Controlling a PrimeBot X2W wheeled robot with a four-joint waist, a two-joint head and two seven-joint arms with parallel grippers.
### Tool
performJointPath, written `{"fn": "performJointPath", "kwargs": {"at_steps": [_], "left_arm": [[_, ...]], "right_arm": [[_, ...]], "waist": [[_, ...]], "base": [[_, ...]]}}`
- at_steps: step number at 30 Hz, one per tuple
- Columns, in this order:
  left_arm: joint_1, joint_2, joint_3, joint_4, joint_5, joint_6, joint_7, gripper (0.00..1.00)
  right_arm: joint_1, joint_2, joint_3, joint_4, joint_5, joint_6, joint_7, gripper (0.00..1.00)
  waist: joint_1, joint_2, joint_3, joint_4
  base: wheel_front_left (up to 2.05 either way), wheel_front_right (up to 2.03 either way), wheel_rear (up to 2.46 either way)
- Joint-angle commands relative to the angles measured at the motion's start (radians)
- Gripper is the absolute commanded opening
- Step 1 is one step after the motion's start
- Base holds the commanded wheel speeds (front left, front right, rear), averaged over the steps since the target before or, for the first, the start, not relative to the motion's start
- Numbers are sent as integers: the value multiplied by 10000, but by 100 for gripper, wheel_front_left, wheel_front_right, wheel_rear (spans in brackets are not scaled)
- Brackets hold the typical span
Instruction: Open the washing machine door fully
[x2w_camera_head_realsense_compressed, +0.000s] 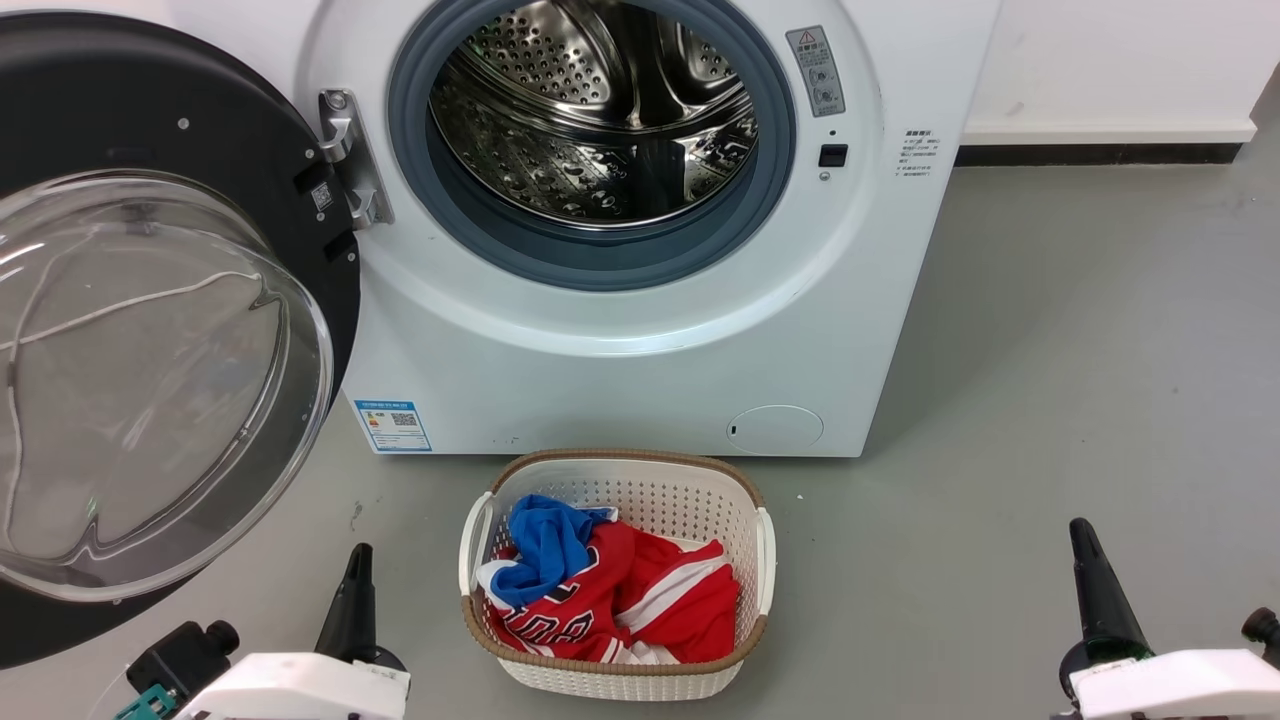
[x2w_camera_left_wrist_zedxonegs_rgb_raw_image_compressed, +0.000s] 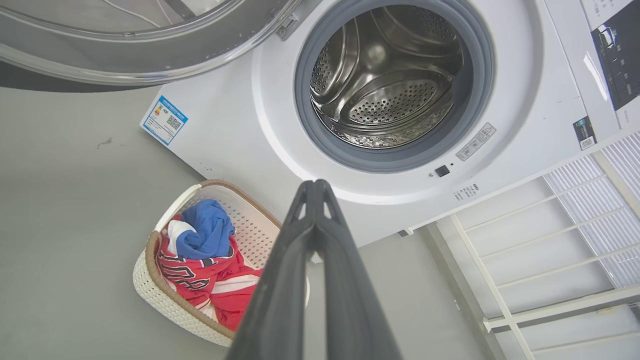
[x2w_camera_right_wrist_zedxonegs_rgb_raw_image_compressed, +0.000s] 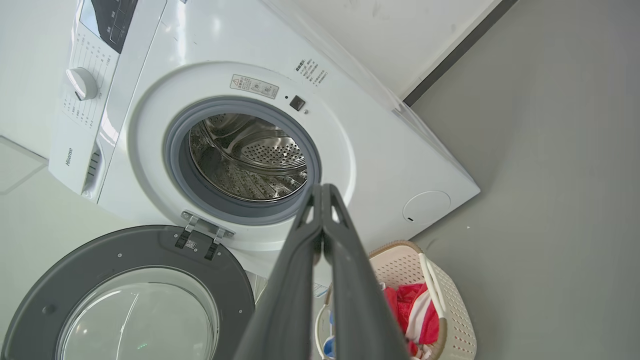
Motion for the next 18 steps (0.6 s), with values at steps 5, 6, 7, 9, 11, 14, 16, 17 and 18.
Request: {"fn": "performJointPath", "kwargs": {"at_steps": [5, 6, 7, 9, 11, 14, 16, 17, 18], "left_arm": [[-354, -2, 115, -31, -826, -85, 193, 0], [-367, -2, 125, -21, -946, -91, 227, 0], [-384, -2, 136, -11, -1070, -100, 253, 0], [-427, -3, 154, 2, -1315, -113, 317, 0], [-465, -3, 172, 16, -1549, -113, 370, 0], [-514, -3, 202, 41, -1902, -140, 452, 0], [-538, -4, 223, 57, -2123, -157, 518, 0], [-551, -4, 234, 65, -2237, -165, 535, 0], [-566, -4, 246, 74, -2347, -170, 566, 0]], "right_arm": [[-385, -85, -26, 45, 787, 1, 192, 0], [-400, -85, -28, 67, 905, 1, 214, 0], [-419, -86, -33, 91, 1031, 1, 243, 0], [-476, -88, -40, 130, 1251, 1, 296, 0], [-534, -89, -48, 164, 1475, 1, 356, 0], [-591, -89, -60, 220, 1806, 1, 444, 0], [-648, -90, -69, 259, 2014, 1, 493, 0], [-682, -90, -73, 276, 2122, 1, 527, 0], [-712, -90, -77, 293, 2232, 1, 555, 0]], "waist": [[-1, -1, 13, -1], [-1, -1, 16, -2], [-1, -1, 18, -2], [-1, -1, 23, -3], [-1, -1, 28, -3], [-1, -1, 36, -4], [-1, -1, 41, -5], [-1, -1, 43, -5], [-1, -1, 46, -6]], "base": [[0, 0, 0], [0, 0, 0], [0, 0, 0], [0, 0, 0], [0, 0, 0], [0, 0, 0], [0, 0, 0], [0, 0, 0], [0, 0, 0]]}}
